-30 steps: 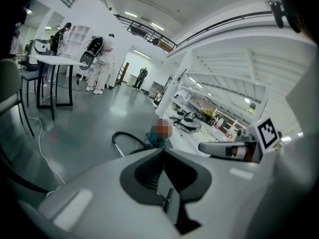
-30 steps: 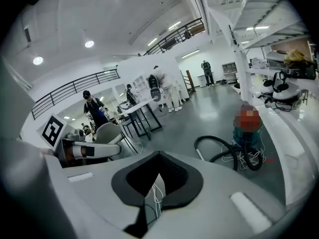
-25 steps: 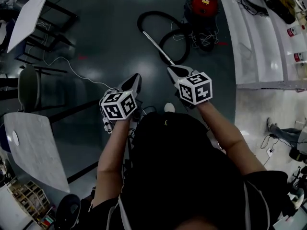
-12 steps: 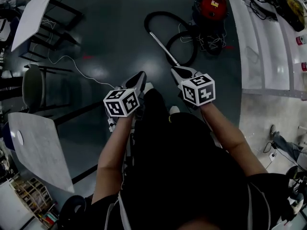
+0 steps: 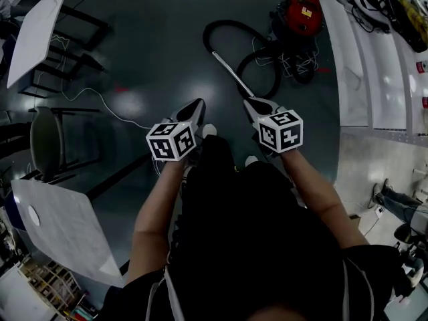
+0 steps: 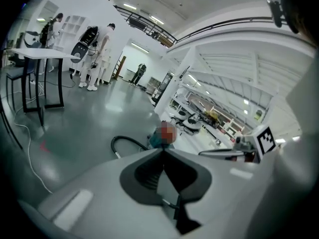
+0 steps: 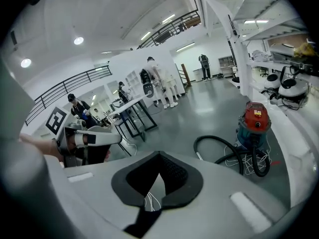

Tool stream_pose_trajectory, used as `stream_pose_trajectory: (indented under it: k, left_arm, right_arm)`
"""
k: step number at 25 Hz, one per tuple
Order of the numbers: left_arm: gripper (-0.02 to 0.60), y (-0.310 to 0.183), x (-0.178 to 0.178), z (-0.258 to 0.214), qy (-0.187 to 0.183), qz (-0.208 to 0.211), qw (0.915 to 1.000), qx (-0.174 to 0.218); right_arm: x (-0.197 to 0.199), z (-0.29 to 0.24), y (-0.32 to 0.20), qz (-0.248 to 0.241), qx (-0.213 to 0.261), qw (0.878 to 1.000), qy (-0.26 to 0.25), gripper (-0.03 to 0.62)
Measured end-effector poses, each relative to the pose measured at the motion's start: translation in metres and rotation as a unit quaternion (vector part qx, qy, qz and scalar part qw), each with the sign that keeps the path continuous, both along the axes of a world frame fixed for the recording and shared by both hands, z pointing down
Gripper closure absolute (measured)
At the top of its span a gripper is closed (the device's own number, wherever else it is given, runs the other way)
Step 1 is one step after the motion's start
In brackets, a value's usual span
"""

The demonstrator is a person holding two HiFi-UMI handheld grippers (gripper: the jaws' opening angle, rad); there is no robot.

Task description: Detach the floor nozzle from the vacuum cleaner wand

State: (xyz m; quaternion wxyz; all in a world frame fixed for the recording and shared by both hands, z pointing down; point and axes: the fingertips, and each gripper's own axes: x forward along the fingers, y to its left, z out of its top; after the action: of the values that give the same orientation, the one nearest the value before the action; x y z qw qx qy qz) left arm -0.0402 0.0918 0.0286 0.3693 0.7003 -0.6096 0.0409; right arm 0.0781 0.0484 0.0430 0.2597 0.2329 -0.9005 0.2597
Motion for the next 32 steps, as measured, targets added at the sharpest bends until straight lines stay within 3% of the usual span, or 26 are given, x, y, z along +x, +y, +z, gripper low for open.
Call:
stream_pose_trajectory:
  k: [8,14,23,28,32]
  left_arm:
    - [0.572,-0.031,-0.109,0.005,0.005,0.008,0.9999,-0.005]
    - [0.572,-0.048,-0.151,0.029,0.011,0.018,0.9994,-0.029]
    - [0.572,-0.104,-0.150,0.050,0.016,0.041,0.9987,-0.024]
    - [0.572,-0.141,-0.140,0.053,0.006,0.090,0.9958,-0.020]
    - [0.572,-0.172,-0.140,0.067,0.006,0.104,0.9941,-0.033]
  right_arm:
    - [-0.100,0.010,-0.033,0.025,-0.005,1.000,0.011,0.600]
    - [-0.128,0.020,-0.055,0.043,-0.003,0.999,0.031,0.600]
    - [-0.133,0.037,-0.108,0.068,0.000,0.997,0.042,0.600]
    - [-0.143,0.050,-0.142,0.060,-0.010,0.997,0.037,0.600]
    - [-0.147,0.062,-0.172,0.053,-0.018,0.998,0.032,0.600]
